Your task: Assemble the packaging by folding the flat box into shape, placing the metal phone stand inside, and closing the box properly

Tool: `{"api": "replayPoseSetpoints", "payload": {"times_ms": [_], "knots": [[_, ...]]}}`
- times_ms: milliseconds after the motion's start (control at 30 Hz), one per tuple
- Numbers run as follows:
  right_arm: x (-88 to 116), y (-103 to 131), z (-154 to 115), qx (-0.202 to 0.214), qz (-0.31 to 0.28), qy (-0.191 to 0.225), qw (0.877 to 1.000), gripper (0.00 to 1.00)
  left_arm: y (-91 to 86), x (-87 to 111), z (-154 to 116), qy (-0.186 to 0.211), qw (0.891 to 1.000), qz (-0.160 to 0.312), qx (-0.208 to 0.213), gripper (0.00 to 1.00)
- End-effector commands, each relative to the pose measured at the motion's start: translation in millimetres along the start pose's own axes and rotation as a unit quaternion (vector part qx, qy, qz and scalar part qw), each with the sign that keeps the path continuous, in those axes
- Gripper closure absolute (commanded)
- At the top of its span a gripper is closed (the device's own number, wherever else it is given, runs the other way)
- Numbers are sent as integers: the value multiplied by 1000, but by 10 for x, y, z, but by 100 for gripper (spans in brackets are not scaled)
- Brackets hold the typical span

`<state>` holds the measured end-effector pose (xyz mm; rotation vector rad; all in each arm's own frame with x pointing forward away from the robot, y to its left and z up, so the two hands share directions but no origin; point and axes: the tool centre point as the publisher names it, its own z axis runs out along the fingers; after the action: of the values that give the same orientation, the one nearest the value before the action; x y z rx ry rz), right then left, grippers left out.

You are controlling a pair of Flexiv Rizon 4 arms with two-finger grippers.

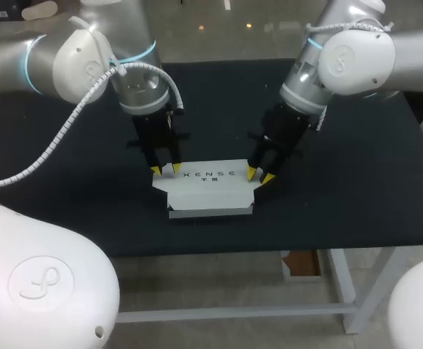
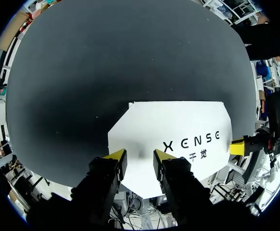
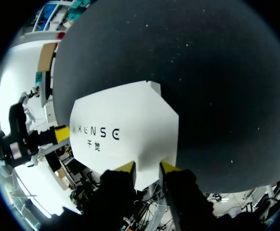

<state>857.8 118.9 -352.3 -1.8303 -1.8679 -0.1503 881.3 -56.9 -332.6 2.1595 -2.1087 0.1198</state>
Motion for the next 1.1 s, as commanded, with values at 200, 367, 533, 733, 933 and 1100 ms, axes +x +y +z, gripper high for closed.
{"api": "replayPoseSetpoints", "payload": {"times_ms": [200, 367, 533, 733, 933, 1100], "knots": [[2, 7, 27, -1, 0, 1, 1000, 65, 59, -3, 35, -7, 1000, -10, 6, 53], [-4, 9, 47, 0, 2, 2, 1000, 66, 84, -13, 58, -5, 1000, -10, 8, 54], [-14, 18, 58, -1, 3, 3, 1000, 66, 91, -11, 75, -5, 1000, -3, 10, 54], [-19, 40, 83, -5, 3, 2, 1000, 66, 116, 0, 82, -9, 1000, 3, 16, 54], [-14, 75, 92, -16, 0, -5, 1000, 66, 135, 1, 92, -11, 1000, 7, 21, 53], [-22, 98, 112, -25, -8, -7, 1000, 66, 148, -3, 105, -12, 1000, 10, 26, 53]]}}
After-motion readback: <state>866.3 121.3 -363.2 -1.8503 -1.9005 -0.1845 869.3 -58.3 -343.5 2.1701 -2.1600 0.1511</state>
